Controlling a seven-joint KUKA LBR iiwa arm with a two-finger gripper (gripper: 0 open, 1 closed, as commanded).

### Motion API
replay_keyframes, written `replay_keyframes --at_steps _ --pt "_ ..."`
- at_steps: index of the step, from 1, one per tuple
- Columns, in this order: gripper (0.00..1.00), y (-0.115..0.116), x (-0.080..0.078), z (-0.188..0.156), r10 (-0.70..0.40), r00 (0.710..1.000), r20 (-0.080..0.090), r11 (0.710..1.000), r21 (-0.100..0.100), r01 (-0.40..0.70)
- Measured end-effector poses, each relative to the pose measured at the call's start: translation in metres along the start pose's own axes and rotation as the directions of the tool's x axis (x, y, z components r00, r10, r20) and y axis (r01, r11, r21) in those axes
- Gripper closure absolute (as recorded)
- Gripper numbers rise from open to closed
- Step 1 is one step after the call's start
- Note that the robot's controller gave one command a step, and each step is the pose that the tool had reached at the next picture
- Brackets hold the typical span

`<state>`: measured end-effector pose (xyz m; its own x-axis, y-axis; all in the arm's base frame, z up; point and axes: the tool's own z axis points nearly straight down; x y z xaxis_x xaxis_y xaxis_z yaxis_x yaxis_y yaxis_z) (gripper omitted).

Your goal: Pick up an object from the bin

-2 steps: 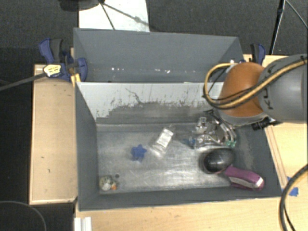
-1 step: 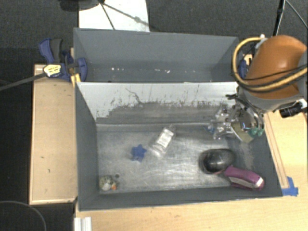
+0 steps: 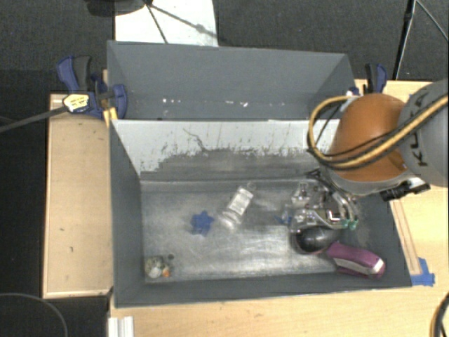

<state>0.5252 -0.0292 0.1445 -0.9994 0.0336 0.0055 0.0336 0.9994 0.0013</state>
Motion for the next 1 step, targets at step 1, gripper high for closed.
replay_keyframes --at_steps 1 --pt "0.0 -0.0016 -0.0025 -0.0038 0.003 1.0 0.009 1.0 0.001 -0.003"
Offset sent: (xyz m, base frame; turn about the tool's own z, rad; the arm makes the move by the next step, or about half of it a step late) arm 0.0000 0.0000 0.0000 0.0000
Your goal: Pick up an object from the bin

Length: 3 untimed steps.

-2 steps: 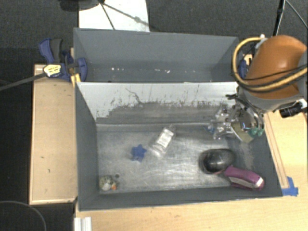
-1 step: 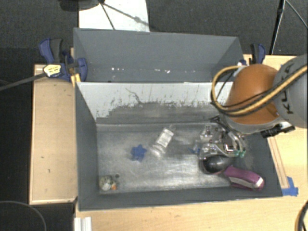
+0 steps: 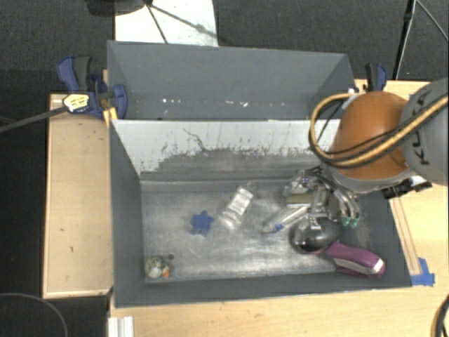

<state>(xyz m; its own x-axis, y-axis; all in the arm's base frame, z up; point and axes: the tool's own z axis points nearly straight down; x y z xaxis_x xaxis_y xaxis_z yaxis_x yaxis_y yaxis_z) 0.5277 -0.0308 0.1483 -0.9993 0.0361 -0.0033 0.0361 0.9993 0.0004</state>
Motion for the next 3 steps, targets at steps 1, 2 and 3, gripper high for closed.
replay_keyframes --at_steps 1,2,3 --pt "0.0 -0.005 -0.02 0.075 0.118 0.993 0.003 0.993 -0.001 -0.118" --pt "0.0 -0.03 0.016 0.075 0.092 0.996 0.014 0.996 -0.004 -0.092" --pt "1.0 -0.029 0.015 0.074 0.09 0.996 0.014 0.996 -0.003 -0.09"
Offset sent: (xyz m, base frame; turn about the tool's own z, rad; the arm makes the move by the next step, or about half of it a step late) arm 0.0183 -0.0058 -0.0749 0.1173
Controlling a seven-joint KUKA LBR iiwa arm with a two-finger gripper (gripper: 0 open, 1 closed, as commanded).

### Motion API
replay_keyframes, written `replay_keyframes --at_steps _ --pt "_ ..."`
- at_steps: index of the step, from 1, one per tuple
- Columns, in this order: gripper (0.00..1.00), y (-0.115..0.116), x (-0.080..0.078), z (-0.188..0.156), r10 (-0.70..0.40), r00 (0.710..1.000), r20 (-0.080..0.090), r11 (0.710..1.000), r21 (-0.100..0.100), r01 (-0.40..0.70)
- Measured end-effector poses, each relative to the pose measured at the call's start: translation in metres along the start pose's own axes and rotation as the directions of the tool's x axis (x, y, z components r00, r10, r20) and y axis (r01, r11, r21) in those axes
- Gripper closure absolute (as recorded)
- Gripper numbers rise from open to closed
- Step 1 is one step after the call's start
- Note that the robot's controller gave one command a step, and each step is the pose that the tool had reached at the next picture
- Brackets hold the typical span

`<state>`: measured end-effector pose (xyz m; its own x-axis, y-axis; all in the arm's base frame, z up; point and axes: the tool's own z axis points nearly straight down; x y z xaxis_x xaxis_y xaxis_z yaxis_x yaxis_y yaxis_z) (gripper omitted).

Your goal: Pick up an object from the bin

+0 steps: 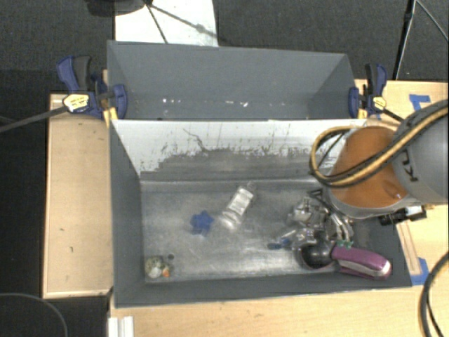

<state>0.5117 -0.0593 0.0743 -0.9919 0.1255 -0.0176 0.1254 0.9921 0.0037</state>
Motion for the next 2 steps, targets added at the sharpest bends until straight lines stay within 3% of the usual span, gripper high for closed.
replay_keyframes --at_steps 2 --pt "1.0 -0.006 0.002 -0.202 -0.004 1.0 -0.007 1.0 0.003 0.004"
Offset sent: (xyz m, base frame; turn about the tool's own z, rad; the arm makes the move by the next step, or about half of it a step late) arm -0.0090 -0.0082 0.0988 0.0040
